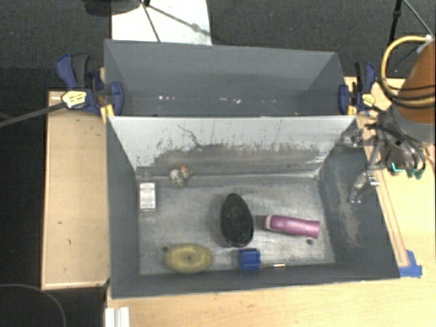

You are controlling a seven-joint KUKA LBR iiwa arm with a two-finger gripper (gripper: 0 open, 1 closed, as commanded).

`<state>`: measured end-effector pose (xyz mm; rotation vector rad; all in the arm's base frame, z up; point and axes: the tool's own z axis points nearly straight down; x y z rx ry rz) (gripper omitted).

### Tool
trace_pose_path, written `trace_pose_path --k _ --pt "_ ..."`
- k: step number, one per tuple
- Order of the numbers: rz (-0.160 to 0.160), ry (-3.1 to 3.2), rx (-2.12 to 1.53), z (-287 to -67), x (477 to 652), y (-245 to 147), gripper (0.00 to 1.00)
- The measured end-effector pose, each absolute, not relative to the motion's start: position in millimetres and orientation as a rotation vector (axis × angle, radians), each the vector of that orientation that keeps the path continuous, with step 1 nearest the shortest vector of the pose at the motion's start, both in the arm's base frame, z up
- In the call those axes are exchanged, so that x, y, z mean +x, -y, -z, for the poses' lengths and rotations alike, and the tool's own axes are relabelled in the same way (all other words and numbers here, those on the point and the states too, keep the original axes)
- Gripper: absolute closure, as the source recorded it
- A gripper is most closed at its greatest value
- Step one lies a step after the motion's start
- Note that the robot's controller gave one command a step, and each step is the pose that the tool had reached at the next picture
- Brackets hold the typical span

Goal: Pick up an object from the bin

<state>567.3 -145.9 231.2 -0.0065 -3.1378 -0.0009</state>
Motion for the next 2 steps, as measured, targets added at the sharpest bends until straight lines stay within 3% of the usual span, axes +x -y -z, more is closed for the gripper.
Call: trace_pose_path --k 1,2 --pt "0.003 3.116 -0.388 -68.7 513.5 64.4 0.0" --pt "0.002 3.066 -0.706 -100.7 505.3 28.3 0.0"
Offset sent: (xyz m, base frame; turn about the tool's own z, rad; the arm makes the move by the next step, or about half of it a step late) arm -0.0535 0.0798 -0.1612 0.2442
